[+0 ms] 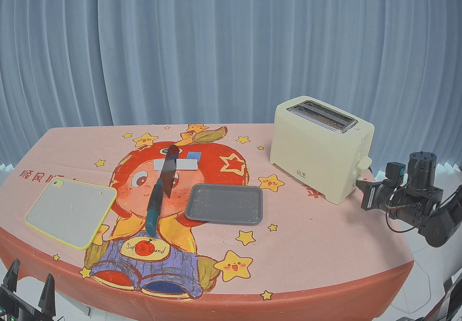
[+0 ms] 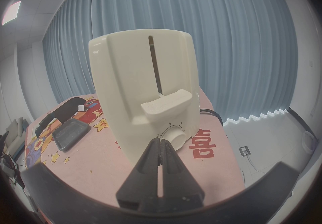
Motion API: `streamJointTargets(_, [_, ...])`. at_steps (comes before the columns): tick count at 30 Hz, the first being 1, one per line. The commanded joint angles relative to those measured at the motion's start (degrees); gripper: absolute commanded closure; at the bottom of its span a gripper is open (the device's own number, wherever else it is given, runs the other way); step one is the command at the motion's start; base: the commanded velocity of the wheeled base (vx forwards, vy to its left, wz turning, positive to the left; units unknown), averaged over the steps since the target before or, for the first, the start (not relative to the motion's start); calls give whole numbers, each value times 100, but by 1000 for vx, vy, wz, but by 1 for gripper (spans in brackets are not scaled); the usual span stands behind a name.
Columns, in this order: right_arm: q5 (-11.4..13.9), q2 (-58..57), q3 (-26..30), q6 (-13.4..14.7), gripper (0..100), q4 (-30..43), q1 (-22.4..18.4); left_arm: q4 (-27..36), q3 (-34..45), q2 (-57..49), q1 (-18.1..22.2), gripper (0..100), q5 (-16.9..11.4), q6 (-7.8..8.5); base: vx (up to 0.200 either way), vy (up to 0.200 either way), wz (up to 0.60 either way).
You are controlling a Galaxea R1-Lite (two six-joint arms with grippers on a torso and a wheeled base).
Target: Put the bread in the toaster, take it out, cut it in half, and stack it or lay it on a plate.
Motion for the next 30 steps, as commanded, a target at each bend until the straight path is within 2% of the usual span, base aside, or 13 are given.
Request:
streamJointTargets(1, [6, 15, -41, 8, 100, 11, 3, -4, 101, 0, 4, 0, 4, -2, 0, 0, 0])
streamJointTargets(9, [-3, 86, -67, 104, 100, 2, 30, -4, 101, 0, 4, 0, 4, -2, 0, 0, 0])
streamJointTargets(30, [-91, 191, -41, 104, 100, 20, 12, -4, 101, 0, 4, 0, 4, -2, 0, 0, 0])
